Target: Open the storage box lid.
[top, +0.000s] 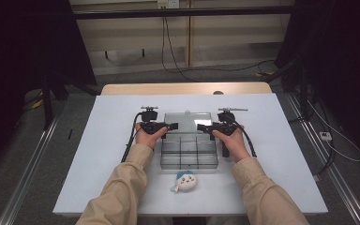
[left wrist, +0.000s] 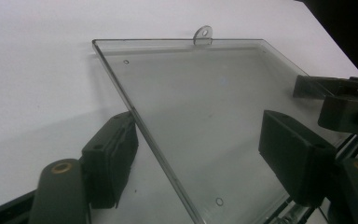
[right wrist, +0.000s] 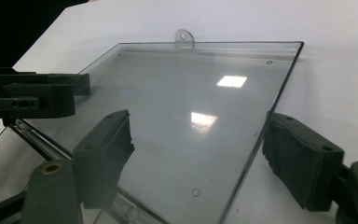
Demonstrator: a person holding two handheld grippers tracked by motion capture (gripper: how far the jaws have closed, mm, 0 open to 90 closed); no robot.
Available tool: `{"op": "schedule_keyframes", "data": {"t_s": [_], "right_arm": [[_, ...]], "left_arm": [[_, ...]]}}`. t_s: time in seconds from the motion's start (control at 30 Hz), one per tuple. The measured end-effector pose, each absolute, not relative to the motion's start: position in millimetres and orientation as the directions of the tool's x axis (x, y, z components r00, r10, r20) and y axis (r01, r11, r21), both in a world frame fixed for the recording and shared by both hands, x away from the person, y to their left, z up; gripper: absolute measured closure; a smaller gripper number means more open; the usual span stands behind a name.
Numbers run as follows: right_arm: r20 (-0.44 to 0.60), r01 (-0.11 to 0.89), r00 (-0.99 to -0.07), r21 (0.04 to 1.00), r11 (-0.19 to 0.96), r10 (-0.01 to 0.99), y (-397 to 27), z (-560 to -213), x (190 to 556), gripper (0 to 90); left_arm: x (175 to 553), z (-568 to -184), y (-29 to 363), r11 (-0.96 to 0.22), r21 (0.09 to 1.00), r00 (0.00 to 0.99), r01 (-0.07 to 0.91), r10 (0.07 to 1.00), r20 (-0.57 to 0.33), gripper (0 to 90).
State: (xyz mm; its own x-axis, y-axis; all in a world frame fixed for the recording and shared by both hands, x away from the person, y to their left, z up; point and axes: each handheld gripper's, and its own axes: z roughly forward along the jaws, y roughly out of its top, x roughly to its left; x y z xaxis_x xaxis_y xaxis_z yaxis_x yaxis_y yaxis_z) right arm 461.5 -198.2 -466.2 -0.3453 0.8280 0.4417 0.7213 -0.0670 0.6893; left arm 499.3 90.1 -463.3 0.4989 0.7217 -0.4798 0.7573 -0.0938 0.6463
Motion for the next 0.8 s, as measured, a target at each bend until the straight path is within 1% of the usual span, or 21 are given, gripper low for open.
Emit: {"op": "schedule_keyframes", "data": {"t_s": [0.27,0.47,0.7,0.8], "right_arm": [[0.461,0.733,-0.331,0.675,-0.083,0.823,-198.2,-467.3,461.5,22.5],[0.463,0.739,-0.327,0.669,-0.082,0.824,-197.8,-466.4,460.7,22.3],[0.459,0.742,-0.327,0.666,-0.076,0.826,-197.4,-464.9,459.8,22.2],[0.445,0.738,-0.337,0.672,-0.061,0.829,-198.4,-464.1,459.2,20.7]], "left_arm": [[498.4,-463.0,89.9,-0.091,0.631,0.49,0.77,0.718,-0.494,25.5],[497.8,-462.0,89.9,-0.099,0.632,0.491,0.769,0.725,-0.483,24.6],[496.5,-460.6,89.6,-0.109,0.629,0.494,0.77,0.726,-0.479,24.0],[495.4,-458.9,90.1,-0.116,0.626,0.494,0.771,0.729,-0.473,23.6]]}}
